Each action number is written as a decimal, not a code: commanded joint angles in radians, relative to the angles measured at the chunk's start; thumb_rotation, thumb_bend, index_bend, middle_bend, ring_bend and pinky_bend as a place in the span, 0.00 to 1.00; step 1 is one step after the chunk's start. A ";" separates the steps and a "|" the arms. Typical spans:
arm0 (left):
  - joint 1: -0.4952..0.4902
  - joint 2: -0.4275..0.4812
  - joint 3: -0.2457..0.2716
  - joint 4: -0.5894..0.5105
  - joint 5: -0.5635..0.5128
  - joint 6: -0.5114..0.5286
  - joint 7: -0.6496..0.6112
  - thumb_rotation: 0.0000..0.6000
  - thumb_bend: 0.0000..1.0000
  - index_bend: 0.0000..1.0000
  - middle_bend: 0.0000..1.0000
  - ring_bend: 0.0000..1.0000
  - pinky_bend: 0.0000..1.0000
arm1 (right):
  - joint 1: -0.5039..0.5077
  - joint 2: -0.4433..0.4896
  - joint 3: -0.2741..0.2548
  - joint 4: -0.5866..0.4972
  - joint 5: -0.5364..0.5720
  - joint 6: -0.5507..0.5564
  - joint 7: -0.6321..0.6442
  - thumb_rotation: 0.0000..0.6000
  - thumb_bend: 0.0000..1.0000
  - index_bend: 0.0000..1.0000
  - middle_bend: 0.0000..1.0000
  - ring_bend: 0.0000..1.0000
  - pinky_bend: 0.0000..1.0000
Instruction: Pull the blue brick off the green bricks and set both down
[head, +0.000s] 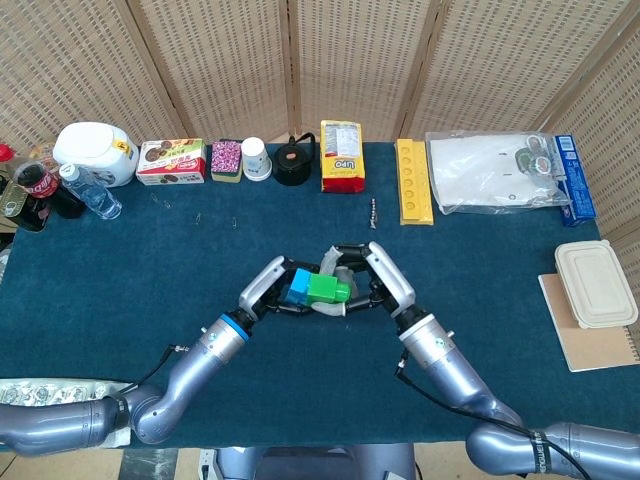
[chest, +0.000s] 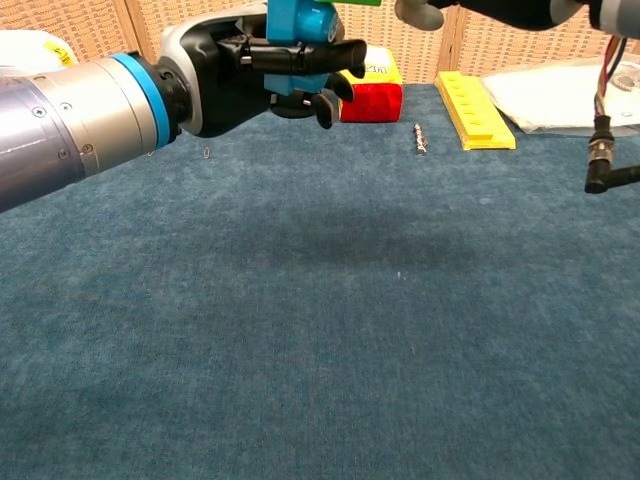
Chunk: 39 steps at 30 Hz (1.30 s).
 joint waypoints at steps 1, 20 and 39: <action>0.005 0.000 -0.002 0.006 0.012 0.012 -0.015 1.00 0.38 0.78 0.60 0.55 0.61 | -0.006 0.010 0.000 -0.002 -0.006 -0.003 0.011 1.00 0.11 0.79 0.73 0.79 0.79; 0.039 0.033 0.015 0.014 0.060 0.054 -0.077 1.00 0.37 0.78 0.60 0.55 0.61 | -0.020 0.048 0.000 0.036 -0.032 -0.022 0.058 1.00 0.11 0.79 0.73 0.79 0.79; 0.190 0.308 0.139 -0.096 0.110 0.149 0.096 1.00 0.33 0.78 0.60 0.55 0.61 | 0.002 0.125 -0.146 0.208 -0.170 -0.131 -0.145 1.00 0.11 0.79 0.72 0.74 0.74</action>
